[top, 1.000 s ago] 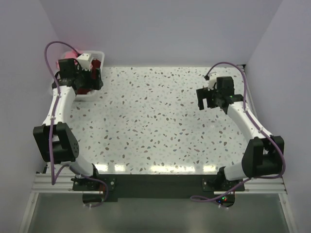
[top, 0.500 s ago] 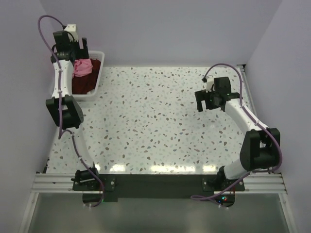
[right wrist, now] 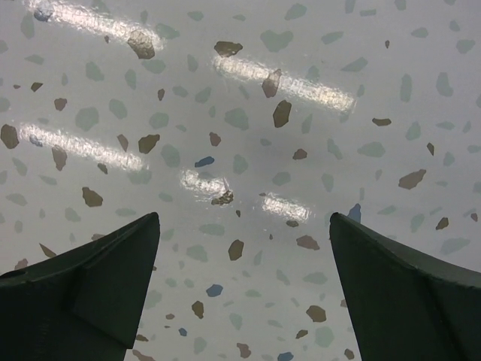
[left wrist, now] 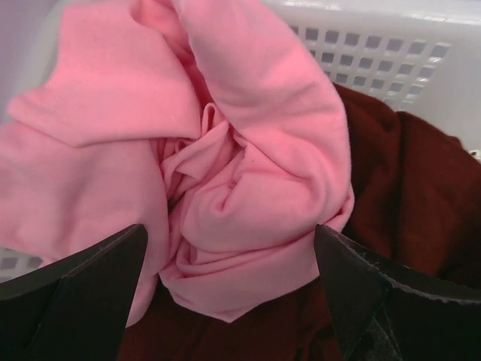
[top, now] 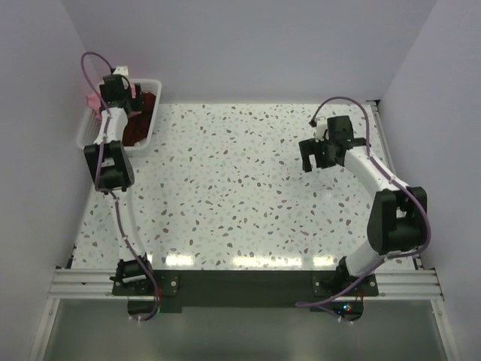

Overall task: Fold and stack the t-shirts
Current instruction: Grab the tshirt from the pile

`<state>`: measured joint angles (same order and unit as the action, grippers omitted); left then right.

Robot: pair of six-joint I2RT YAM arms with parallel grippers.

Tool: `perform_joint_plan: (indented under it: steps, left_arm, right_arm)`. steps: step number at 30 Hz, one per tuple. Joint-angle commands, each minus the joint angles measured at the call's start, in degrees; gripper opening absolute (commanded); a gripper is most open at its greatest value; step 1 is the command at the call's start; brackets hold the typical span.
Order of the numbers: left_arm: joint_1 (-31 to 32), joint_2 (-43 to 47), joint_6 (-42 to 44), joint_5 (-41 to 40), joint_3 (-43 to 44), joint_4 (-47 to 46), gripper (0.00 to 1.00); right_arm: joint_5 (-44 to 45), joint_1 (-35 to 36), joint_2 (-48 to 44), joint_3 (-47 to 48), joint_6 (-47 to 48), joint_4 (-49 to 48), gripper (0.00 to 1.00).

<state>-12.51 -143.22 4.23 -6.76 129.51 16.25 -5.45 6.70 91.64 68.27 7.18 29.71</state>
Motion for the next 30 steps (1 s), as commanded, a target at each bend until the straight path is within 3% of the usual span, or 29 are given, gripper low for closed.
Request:
perform_joint_plan:
  steps: [1, 6, 9, 10, 13, 16, 20, 24, 30]
  left_arm:
    - [-0.8, -1.4, 1.6, -2.4, 2.5, -7.0, 0.97]
    - [-1.5, -3.9, 1.7, -1.9, 3.4, -7.5, 0.89]
    - [-2.4, -4.3, 1.3, 0.2, 3.9, -7.5, 0.57]
    - [-2.6, -4.1, 1.3, 0.7, 4.2, -7.5, 0.4]
    - [-2.5, -0.9, 1.0, 3.3, 3.6, -8.2, 0.15]
    - [-2.3, 4.9, 0.3, 5.4, 3.3, -8.8, 0.0]
    - [-0.9, 16.8, 1.3, 9.0, 0.8, -6.5, 0.0]
    - [3.6, 28.4, 5.7, 12.5, -7.6, -3.7, 0.0]
    - [16.0, 40.7, 7.9, 15.0, -9.8, 4.4, 0.0]
  right_arm:
    - [0.3, 0.0, 0.7, 2.3, 1.0, 1.6, 0.99]
    - [0.4, 0.1, 1.8, 3.1, 1.0, 2.4, 0.99]
    - [0.4, 0.0, 3.0, 4.3, 1.2, 3.5, 0.99]
    - [0.3, 0.1, 3.5, 5.1, 1.2, 3.8, 0.99]
    - [0.0, 0.1, 4.0, 5.9, 1.1, 4.5, 0.99]
    - [0.0, 0.0, 2.8, 5.6, 0.8, 3.9, 0.99]
    - [0.4, 0.1, -0.9, 3.1, -0.8, -0.2, 0.99]
    - [-0.7, 0.1, -6.0, 0.1, -0.3, -3.0, 0.99]
    - [-2.3, 0.0, -16.2, -8.8, 0.5, -12.3, 0.99]
